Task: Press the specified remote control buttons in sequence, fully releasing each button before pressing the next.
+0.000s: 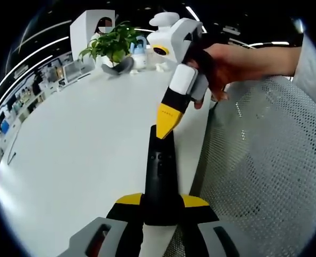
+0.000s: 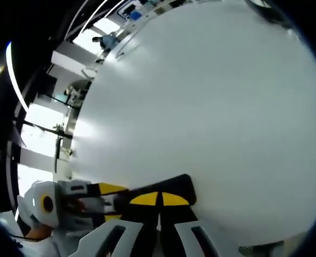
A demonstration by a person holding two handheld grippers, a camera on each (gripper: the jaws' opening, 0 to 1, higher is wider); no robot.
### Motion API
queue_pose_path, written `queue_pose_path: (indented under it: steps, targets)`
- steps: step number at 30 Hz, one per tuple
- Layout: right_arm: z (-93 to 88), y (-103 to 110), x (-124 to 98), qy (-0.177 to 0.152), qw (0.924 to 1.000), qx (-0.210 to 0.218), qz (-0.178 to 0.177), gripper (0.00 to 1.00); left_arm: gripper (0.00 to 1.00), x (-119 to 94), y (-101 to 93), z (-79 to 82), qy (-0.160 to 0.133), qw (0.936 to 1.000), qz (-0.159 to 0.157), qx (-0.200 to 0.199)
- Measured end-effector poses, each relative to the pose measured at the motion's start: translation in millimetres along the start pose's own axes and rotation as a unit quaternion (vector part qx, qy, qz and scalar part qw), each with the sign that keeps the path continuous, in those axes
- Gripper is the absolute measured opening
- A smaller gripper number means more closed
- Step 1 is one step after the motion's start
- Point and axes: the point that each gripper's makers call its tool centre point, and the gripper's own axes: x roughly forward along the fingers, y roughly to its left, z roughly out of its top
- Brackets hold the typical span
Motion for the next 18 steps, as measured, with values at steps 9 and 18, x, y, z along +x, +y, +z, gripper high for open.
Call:
queue_pose_path:
  steps: [9, 18]
  targets:
    - [0.7, -1.1, -0.4, 0.004, 0.9997, 0.024, 0.008, 0.00, 0.25, 0.0, -0.2, 0.1, -0.001, 1.0000, -0.001, 0.001]
    - [0.4, 0.9, -0.6, 0.007, 0.9994, 0.030, 0.012, 0.00, 0.25, 0.0, -0.4, 0.2, -0.001, 1.0000, -0.001, 0.004]
